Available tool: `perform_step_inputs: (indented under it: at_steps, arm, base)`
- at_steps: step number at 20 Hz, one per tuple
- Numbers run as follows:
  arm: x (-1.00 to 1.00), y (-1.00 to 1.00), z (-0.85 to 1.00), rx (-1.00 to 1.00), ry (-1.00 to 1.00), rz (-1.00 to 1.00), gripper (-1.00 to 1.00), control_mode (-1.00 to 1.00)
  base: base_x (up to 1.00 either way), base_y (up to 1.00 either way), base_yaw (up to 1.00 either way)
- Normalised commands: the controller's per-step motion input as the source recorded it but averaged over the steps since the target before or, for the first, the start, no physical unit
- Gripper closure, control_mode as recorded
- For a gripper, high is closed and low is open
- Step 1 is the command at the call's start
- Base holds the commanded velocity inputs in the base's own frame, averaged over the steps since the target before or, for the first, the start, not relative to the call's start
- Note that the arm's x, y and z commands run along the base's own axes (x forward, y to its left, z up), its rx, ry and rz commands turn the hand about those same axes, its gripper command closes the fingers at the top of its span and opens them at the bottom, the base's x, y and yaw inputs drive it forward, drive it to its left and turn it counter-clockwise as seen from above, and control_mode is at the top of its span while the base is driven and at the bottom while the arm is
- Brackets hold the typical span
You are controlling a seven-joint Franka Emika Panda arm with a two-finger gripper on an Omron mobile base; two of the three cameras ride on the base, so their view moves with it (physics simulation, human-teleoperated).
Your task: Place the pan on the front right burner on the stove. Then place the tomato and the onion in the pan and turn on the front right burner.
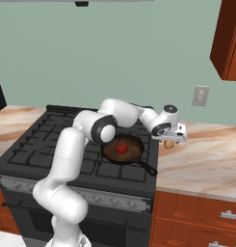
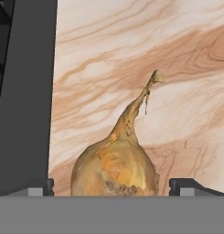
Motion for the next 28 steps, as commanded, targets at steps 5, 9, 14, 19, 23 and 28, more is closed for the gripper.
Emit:
perform_step_inputs:
  at_steps: [5, 9, 14, 19, 23, 28]
  arm:
    - [-0.06, 0.00, 0.00, 0.00, 0.00, 0.00, -1.00, -1.00]
    - [0.00, -0.02, 0.00, 0.01, 0.00, 0.00, 1.00, -1.00]
    - [0.00, 0.00, 0.00, 0.00, 0.00, 0.00, 1.00, -1.00]
    - [0.00, 0.00, 0.00, 0.00, 0.00, 0.00, 1.00, -1.00]
    - [-0.10, 0.00, 0.02, 0.00, 0.00, 0.00, 1.00, -1.00]
    - [-0.26, -0.01, 0.55, 0.00, 0.00, 0.00, 1.00, -1.00]
  base:
    - [0.00, 0.00, 0.00]
    - [0.00, 0.00, 0.00]
    - [0.00, 0.00, 0.00]
    - [0.00, 0.00, 0.00]
    - [0.00, 0.00, 0.00]
    - [0.00, 0.00, 0.00]
